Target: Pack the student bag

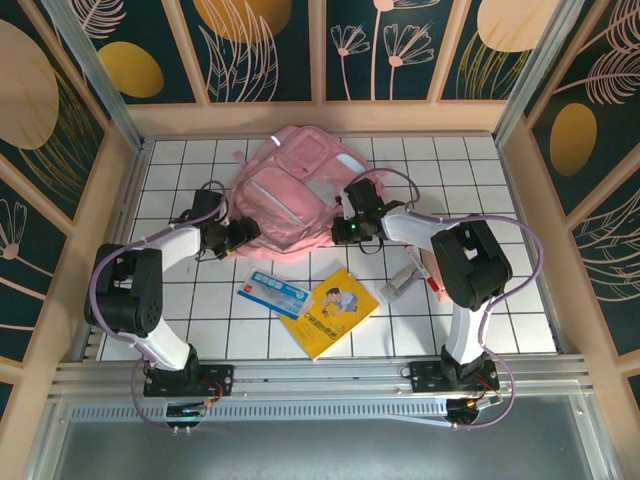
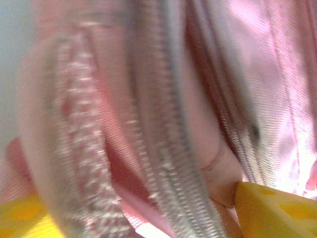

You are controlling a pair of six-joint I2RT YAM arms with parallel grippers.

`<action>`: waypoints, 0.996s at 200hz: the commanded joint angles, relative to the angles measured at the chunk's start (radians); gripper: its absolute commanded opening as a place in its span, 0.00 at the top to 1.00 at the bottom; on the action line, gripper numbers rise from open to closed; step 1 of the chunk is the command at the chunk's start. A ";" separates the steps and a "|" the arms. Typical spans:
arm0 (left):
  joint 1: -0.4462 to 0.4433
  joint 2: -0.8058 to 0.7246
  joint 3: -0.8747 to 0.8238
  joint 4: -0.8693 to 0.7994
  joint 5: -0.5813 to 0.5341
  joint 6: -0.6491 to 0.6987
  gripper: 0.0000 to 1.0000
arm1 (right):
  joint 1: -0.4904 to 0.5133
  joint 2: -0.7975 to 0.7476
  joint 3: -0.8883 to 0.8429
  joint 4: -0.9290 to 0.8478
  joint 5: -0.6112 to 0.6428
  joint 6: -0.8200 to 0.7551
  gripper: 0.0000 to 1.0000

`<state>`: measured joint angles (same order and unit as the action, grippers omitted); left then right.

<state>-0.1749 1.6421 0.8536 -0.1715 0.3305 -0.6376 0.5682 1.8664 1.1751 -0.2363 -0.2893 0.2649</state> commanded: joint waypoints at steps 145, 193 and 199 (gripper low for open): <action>-0.282 -0.107 -0.038 0.296 0.010 -0.479 0.38 | 0.202 0.024 0.188 -0.004 -0.307 0.067 1.00; -0.292 -0.145 0.055 0.066 -0.074 -0.298 0.17 | 0.171 -0.019 0.117 0.011 -0.291 0.113 1.00; -0.288 -0.160 0.061 0.022 -0.103 -0.270 0.15 | 0.162 -0.030 0.098 0.008 -0.289 0.118 1.00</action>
<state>-0.4194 1.5578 0.8303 -0.0742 0.1848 -1.0077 0.7128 1.8893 1.3025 -0.3847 -0.4442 0.3538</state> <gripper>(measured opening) 0.816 0.049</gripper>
